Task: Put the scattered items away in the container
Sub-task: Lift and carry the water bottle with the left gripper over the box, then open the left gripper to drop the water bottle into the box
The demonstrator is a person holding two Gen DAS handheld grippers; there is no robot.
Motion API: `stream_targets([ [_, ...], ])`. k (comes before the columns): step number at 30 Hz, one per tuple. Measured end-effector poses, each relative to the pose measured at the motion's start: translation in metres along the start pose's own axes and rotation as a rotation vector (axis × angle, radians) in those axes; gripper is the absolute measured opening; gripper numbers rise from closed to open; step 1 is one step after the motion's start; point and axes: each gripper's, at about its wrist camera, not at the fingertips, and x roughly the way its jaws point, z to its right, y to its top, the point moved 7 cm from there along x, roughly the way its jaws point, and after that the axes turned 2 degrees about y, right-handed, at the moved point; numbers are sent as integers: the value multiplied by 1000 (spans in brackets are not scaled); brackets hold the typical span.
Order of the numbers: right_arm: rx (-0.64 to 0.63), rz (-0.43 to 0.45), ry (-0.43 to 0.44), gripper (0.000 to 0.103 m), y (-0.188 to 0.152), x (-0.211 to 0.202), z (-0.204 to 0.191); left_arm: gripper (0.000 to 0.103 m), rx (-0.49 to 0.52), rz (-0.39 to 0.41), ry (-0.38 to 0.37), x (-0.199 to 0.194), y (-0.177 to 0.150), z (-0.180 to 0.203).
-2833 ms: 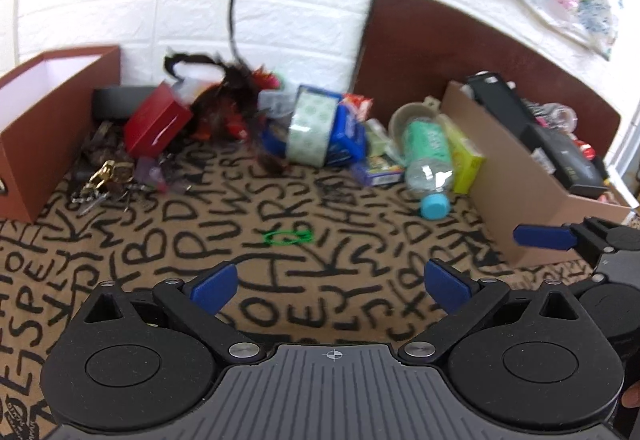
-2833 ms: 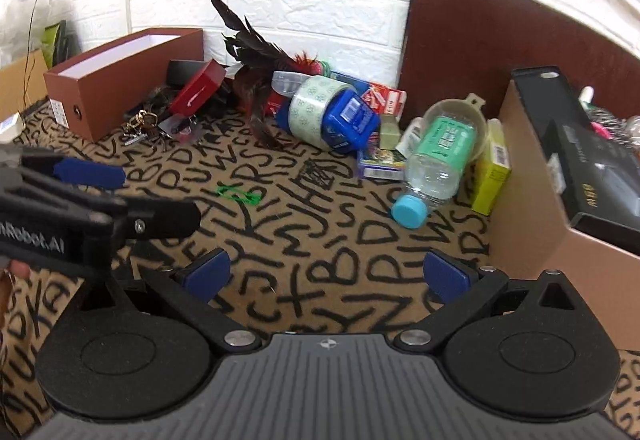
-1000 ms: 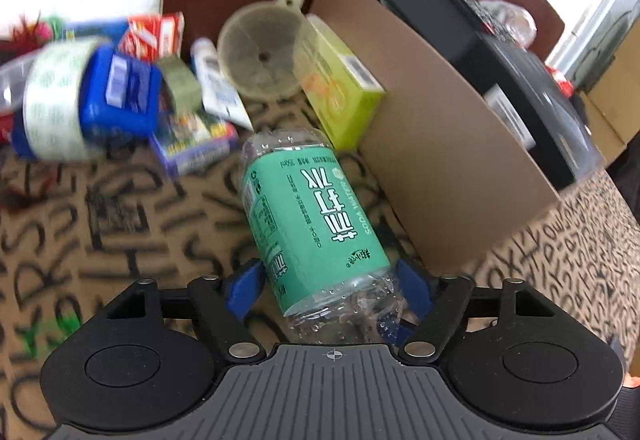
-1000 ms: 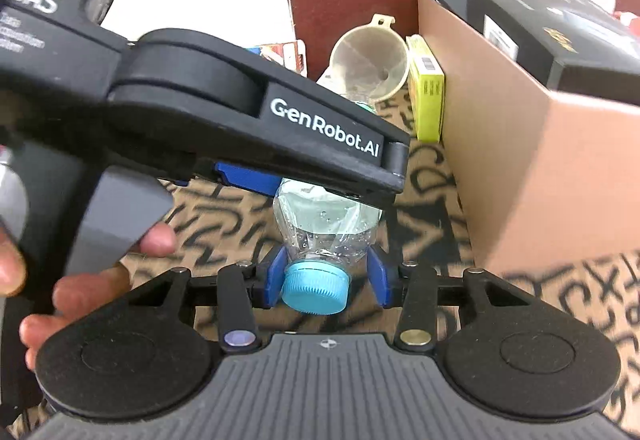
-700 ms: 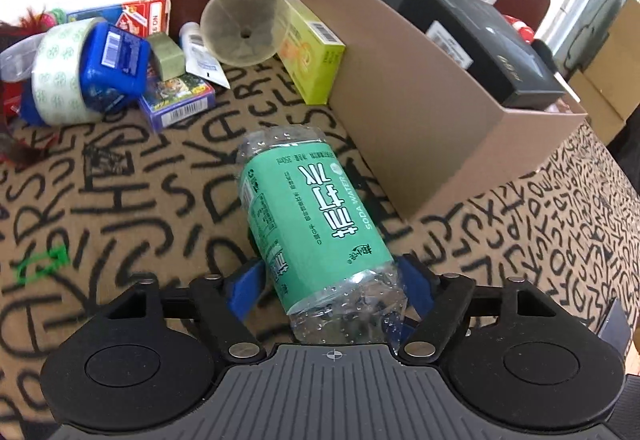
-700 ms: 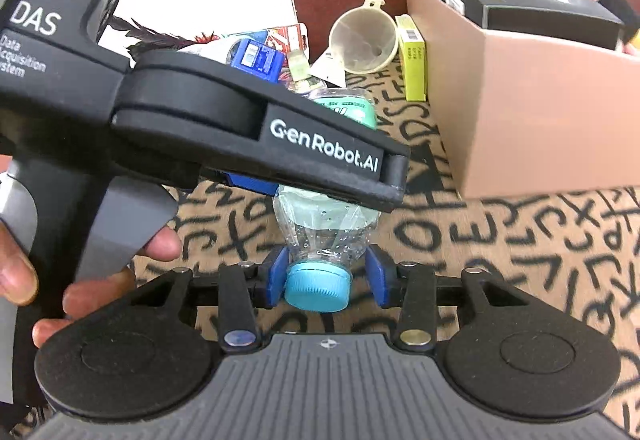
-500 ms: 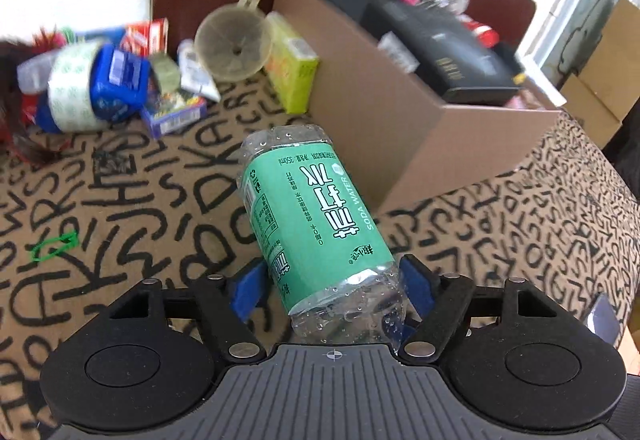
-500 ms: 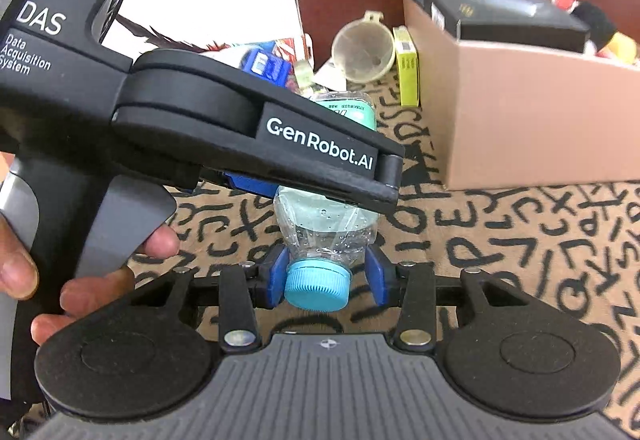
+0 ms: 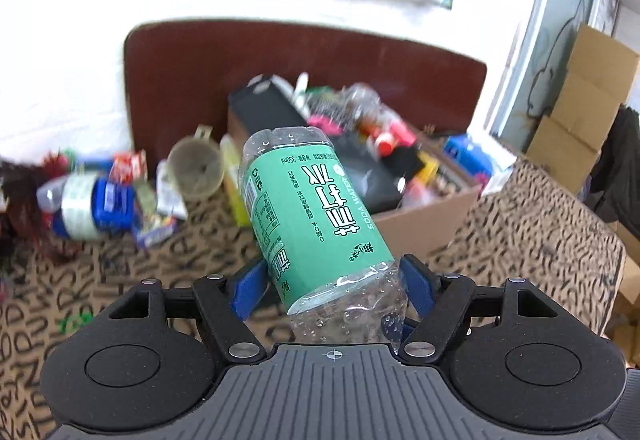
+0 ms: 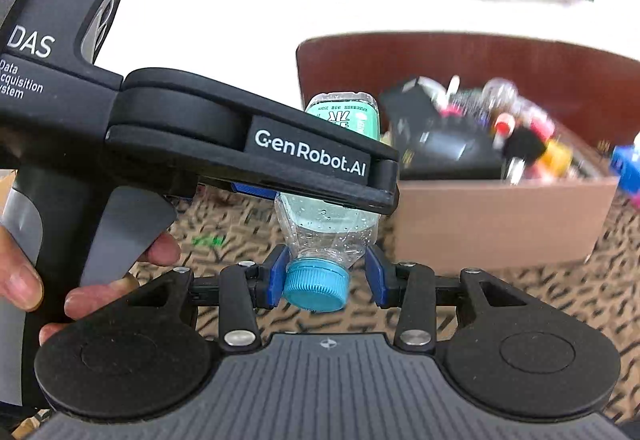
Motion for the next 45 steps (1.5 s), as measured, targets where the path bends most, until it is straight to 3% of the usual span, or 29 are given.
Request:
stream_targets([
  [10, -40, 76, -44, 47, 75, -3, 42, 74, -7, 64, -52, 38, 90, 13],
  [18, -52, 66, -70, 47, 120, 50, 95, 75, -16, 53, -80, 104, 137, 12],
  [26, -35, 9, -55, 47, 127, 94, 134, 75, -41, -2, -92, 168, 154, 2],
  [34, -9, -23, -39, 48, 124, 126, 155, 82, -51, -26, -95, 197, 156, -8],
  [45, 11, -19, -91, 72, 120, 126, 166, 93, -24, -6, -90, 192, 154, -6],
])
